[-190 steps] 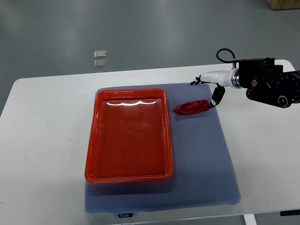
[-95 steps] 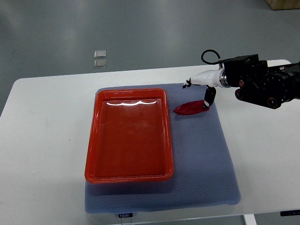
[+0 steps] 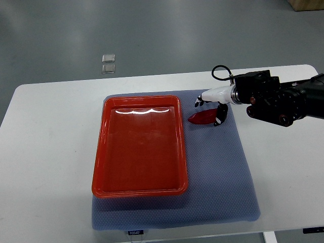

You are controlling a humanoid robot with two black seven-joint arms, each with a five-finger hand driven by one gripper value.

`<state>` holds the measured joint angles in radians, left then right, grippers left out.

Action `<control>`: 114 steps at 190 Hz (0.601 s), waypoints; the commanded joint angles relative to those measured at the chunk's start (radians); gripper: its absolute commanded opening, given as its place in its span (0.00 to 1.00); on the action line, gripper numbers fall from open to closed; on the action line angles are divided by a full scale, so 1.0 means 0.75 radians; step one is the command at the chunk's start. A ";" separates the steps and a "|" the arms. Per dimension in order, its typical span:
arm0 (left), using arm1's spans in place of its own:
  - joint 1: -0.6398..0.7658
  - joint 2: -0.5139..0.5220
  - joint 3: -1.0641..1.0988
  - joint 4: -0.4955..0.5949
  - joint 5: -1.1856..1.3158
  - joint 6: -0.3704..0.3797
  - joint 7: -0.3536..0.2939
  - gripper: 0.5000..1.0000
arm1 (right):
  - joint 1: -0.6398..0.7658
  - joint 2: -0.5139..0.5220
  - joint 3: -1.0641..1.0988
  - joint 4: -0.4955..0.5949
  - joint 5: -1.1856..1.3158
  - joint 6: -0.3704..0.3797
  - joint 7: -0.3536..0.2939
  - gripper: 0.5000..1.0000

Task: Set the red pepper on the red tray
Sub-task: 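Lower the right hand and close its fingers around the red pepper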

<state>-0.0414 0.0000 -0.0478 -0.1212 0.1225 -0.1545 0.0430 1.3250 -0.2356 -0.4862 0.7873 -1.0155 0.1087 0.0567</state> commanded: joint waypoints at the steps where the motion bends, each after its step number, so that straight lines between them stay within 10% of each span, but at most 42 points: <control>1: 0.000 0.000 0.000 0.000 0.000 0.002 0.000 1.00 | 0.000 0.001 0.000 0.000 -0.002 0.000 0.000 0.56; 83: 0.000 0.000 0.000 0.000 0.000 -0.001 0.000 1.00 | 0.011 -0.001 -0.002 0.000 -0.006 0.023 0.000 0.01; 114: 0.000 0.000 -0.002 0.000 0.000 -0.001 0.000 1.00 | 0.023 -0.011 0.000 0.000 -0.004 0.025 0.000 0.00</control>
<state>-0.0414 0.0000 -0.0487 -0.1212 0.1225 -0.1545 0.0430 1.3363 -0.2395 -0.4877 0.7868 -1.0194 0.1262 0.0567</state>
